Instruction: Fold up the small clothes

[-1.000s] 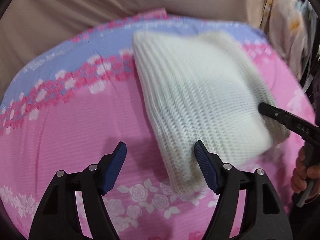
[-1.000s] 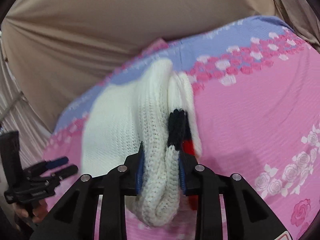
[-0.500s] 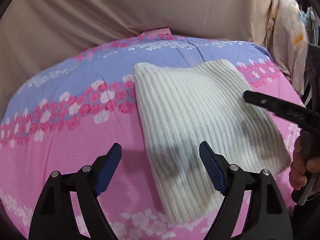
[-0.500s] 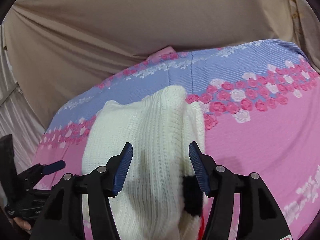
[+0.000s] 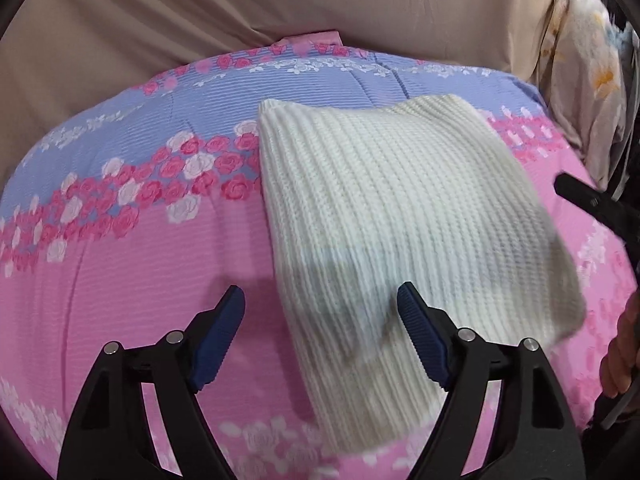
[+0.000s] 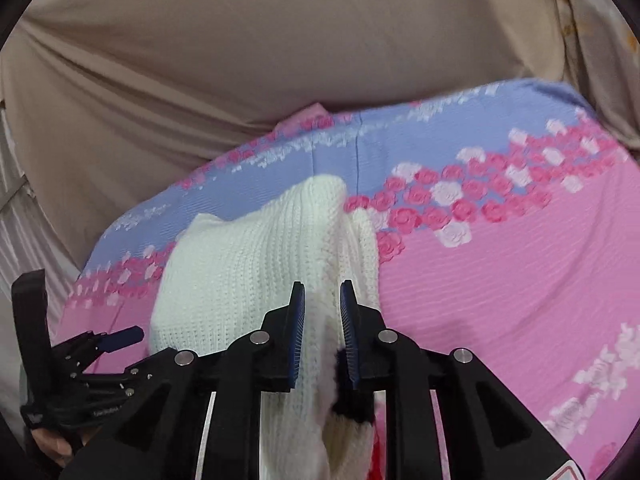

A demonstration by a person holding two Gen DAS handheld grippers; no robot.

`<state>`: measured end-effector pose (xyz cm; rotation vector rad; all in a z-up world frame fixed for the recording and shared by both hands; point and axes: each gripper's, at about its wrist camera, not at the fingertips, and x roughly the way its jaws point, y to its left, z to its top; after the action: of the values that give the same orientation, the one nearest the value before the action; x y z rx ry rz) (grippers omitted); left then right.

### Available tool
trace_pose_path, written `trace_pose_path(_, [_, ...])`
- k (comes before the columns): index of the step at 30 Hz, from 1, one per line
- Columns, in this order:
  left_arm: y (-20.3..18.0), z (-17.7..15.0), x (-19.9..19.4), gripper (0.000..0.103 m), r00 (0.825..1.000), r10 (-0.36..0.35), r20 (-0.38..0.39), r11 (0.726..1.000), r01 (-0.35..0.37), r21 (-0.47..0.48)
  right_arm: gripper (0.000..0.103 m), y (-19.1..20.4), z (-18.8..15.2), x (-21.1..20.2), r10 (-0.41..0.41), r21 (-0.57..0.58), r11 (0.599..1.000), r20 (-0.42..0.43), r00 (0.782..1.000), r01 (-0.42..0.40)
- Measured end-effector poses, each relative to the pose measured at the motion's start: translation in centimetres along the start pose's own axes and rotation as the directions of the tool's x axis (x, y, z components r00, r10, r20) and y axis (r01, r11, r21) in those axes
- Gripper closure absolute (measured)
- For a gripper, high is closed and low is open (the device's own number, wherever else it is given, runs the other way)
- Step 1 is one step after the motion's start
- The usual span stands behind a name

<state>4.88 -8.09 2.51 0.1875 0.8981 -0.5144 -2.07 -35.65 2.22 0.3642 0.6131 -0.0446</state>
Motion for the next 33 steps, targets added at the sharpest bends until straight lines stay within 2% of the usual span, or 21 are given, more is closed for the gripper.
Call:
trace_pose_path(2, [-0.5, -1.4, -1.1, 0.025, 0.999, -0.036, -0.003, 0.999, 0.036, 0.018, 0.079, 0.8, -1.5, -2.3, -0.008, -0.033, 0.999, 0.015, 1.0, 0.009])
trace_pose_path(4, [-1.2, -3.0, -1.2, 0.025, 0.999, -0.03, -0.019, 0.999, 0.031, 0.036, 0.079, 1.0, -3.7, -3.2, 0.005, -0.035, 0.999, -0.028, 1.0, -0.006])
trace_pose_path(6, [-1.4, -4.2, 0.3, 0.025, 0.999, -0.003, -0.051, 0.999, 0.005, 0.033, 0.079, 0.8, -6.1, -2.7, -0.01, -0.029, 1.0, -0.086, 0.996, 0.007])
trace_pose_path(8, [-1.1, -5.1, 2.1, 0.019, 0.996, 0.007, -0.086, 1.0, -0.007, 0.005, 0.079, -0.1, -8.1, -1.1, -0.063, -0.028, 0.998, -0.149, 0.987, 0.06])
trace_pose_path(9, [-0.7, -5.4, 2.2, 0.016, 0.997, 0.0, -0.072, 0.999, -0.003, -0.032, 0.069, -0.6, -8.9, -0.3, -0.122, -0.028, 0.992, -0.158, 0.98, 0.119])
trace_pose_path(10, [-0.5, -5.3, 2.0, 0.016, 0.997, 0.001, -0.075, 0.999, -0.004, -0.046, 0.064, -0.9, -9.3, -0.3, -0.128, -0.018, 0.992, -0.15, 0.98, 0.126])
trace_pose_path(12, [-0.6, -5.0, 0.9, 0.017, 0.998, -0.003, -0.068, 0.999, 0.0, -0.045, 0.064, -1.3, -9.4, -1.3, -0.079, 0.032, 0.996, -0.137, 0.987, 0.084])
trace_pose_path(16, [-0.7, -4.4, -2.1, 0.011, 0.999, -0.036, -0.004, 0.998, 0.036, -0.045, 0.044, -1.0, -9.0, -3.7, -0.078, 0.033, 0.996, -0.071, 0.994, 0.08])
trace_pose_path(17, [-0.6, -4.1, -2.5, 0.01, 0.999, -0.048, 0.006, 0.998, 0.048, -0.049, 0.042, -1.0, -8.9, -3.9, -0.078, 0.038, 0.996, -0.064, 0.995, 0.08])
trace_pose_path(22, [-0.6, -2.9, -3.6, 0.01, 0.999, -0.033, 0.04, 0.998, 0.035, -0.06, 0.035, -0.7, -7.1, -3.9, -0.061, 0.025, 0.998, -0.044, 0.997, 0.062])
trace_pose_path(28, [-0.2, -2.8, -3.4, 0.01, 0.999, 0.009, 0.032, 0.998, -0.007, -0.058, 0.035, 0.2, -4.0, -1.3, -0.006, 0.017, 1.0, -0.043, 0.999, 0.007])
trace_pose_path(29, [-0.1, -2.8, -3.3, 0.01, 0.999, 0.012, 0.03, 0.998, -0.01, -0.062, 0.039, 0.4, -3.7, -0.7, -0.003, 0.012, 1.0, -0.045, 0.999, 0.003])
trace_pose_path(30, [0.1, -2.8, -3.2, 0.01, 1.0, 0.013, 0.028, 0.998, -0.011, -0.065, 0.047, 0.6, -3.5, -0.1, -0.001, 0.008, 1.0, -0.056, 0.998, 0.002])
trace_pose_path(31, [0.2, -2.8, -3.0, 0.01, 1.0, 0.017, 0.024, 0.998, -0.015, -0.066, 0.084, 0.9, -3.4, 0.6, 0.0, 0.0, 1.0, -0.076, 0.997, 0.0])
trace_pose_path(33, [0.4, -2.9, -2.5, 0.01, 0.999, 0.03, 0.01, 0.997, -0.029, -0.066, 0.088, 1.4, -3.3, 1.6, 0.0, -0.01, 1.0, -0.1, 0.995, -0.001])
